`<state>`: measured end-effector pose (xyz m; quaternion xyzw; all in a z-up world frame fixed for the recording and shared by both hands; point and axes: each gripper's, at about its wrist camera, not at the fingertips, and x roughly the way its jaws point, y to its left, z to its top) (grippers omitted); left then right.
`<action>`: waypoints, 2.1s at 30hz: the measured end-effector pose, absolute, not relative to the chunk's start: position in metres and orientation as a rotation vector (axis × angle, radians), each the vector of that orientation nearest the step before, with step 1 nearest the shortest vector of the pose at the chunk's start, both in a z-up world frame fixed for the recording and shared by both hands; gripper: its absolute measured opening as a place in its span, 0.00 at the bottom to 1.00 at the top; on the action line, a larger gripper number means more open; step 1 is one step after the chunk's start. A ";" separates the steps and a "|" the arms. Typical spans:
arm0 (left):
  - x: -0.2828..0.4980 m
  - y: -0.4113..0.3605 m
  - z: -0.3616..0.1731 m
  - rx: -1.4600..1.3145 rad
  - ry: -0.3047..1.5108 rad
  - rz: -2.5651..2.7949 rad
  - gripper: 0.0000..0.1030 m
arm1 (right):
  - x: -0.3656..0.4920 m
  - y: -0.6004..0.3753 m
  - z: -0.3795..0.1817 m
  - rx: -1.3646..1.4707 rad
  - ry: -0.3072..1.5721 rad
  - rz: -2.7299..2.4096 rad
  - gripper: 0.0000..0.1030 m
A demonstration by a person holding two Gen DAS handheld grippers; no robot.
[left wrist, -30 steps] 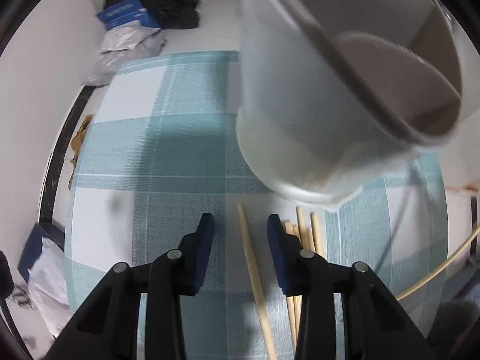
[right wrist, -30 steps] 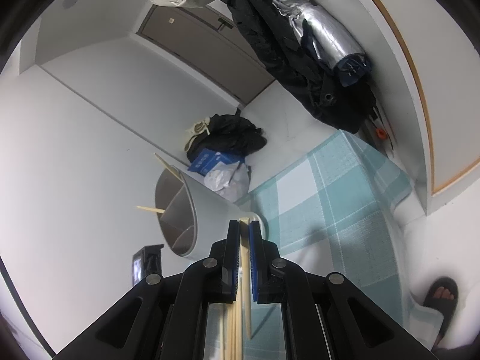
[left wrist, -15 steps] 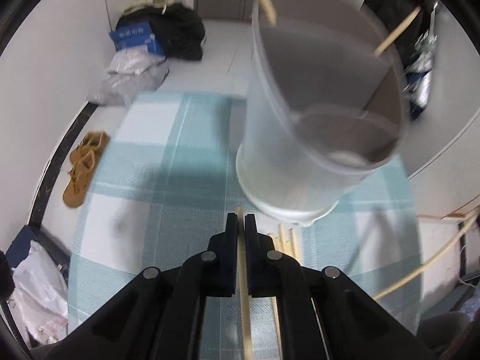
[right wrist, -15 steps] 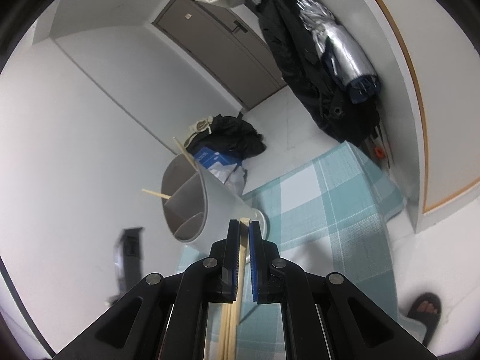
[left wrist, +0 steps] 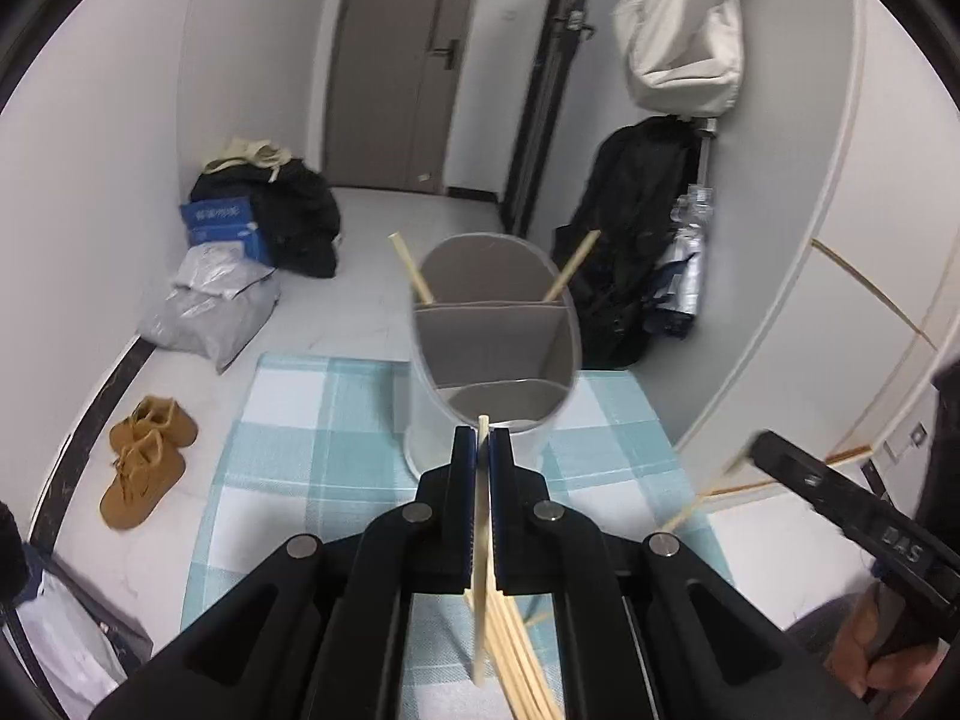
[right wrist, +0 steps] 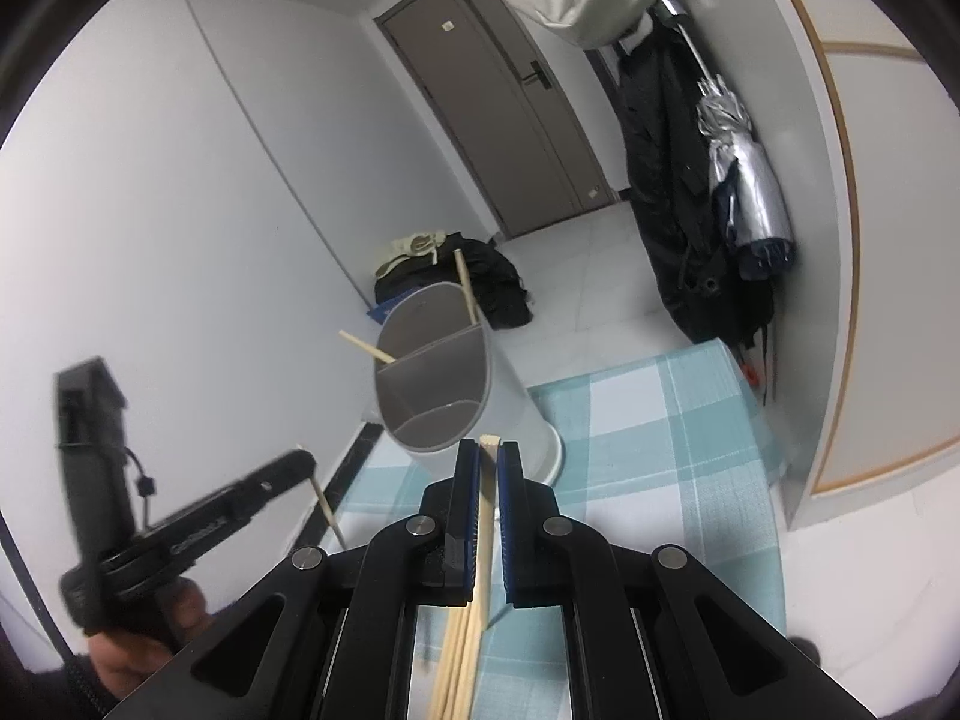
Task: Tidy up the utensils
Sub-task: 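Carry both held chopsticks up above the white holder cup, then open both grippers to drop the chopsticks into the holder cup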
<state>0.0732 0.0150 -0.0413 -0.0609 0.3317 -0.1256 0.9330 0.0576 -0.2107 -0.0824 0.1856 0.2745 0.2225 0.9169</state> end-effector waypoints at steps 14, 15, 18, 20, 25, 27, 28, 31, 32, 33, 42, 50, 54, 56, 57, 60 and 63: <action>0.060 0.005 -0.023 -0.068 0.710 -0.264 0.00 | 0.055 -0.185 -0.064 0.295 0.577 0.451 0.05; 0.060 0.005 -0.021 -0.063 0.710 -0.262 0.00 | 0.055 -0.185 -0.063 0.299 0.577 0.452 0.05; 0.064 0.005 -0.015 -0.076 0.720 -0.273 0.00 | 0.055 -0.187 -0.056 0.304 0.567 0.451 0.05; 0.067 0.004 -0.011 -0.090 0.724 -0.282 0.00 | 0.056 -0.188 -0.050 0.298 0.555 0.451 0.05; 0.072 -0.001 0.003 -0.089 0.729 -0.284 0.00 | 0.063 -0.191 -0.037 0.290 0.533 0.458 0.05; 0.076 -0.004 0.008 -0.092 0.740 -0.289 0.00 | 0.067 -0.192 -0.034 0.291 0.536 0.460 0.05; 0.078 -0.005 0.011 -0.096 0.746 -0.291 0.00 | 0.069 -0.193 -0.031 0.296 0.535 0.463 0.05; 0.086 -0.008 0.022 -0.110 0.753 -0.298 0.00 | 0.076 -0.198 -0.024 0.309 0.529 0.470 0.05; 0.089 -0.009 0.029 -0.114 0.750 -0.306 0.00 | 0.080 -0.199 -0.018 0.310 0.523 0.470 0.05; 0.091 -0.010 0.033 -0.114 0.748 -0.309 0.00 | 0.082 -0.200 -0.014 0.307 0.516 0.470 0.05; 0.120 -0.011 0.081 -0.138 0.712 -0.339 0.00 | 0.112 -0.202 0.038 0.286 0.451 0.485 0.05; 0.159 0.007 0.105 -0.156 0.678 -0.321 0.00 | 0.147 -0.187 0.086 0.225 0.371 0.500 0.05; 0.181 0.016 0.101 -0.140 0.685 -0.288 0.00 | 0.172 -0.175 0.095 0.208 0.364 0.505 0.05; 0.190 0.019 0.096 -0.139 0.696 -0.288 0.00 | 0.185 -0.170 0.095 0.207 0.373 0.507 0.05; 0.194 0.020 0.093 -0.140 0.702 -0.288 0.00 | 0.191 -0.167 0.094 0.203 0.377 0.506 0.05; 0.204 0.021 0.076 -0.129 0.734 -0.291 0.00 | 0.209 -0.156 0.084 0.181 0.407 0.508 0.05; 0.212 0.024 0.061 -0.131 0.763 -0.312 0.00 | 0.221 -0.149 0.072 0.158 0.441 0.509 0.05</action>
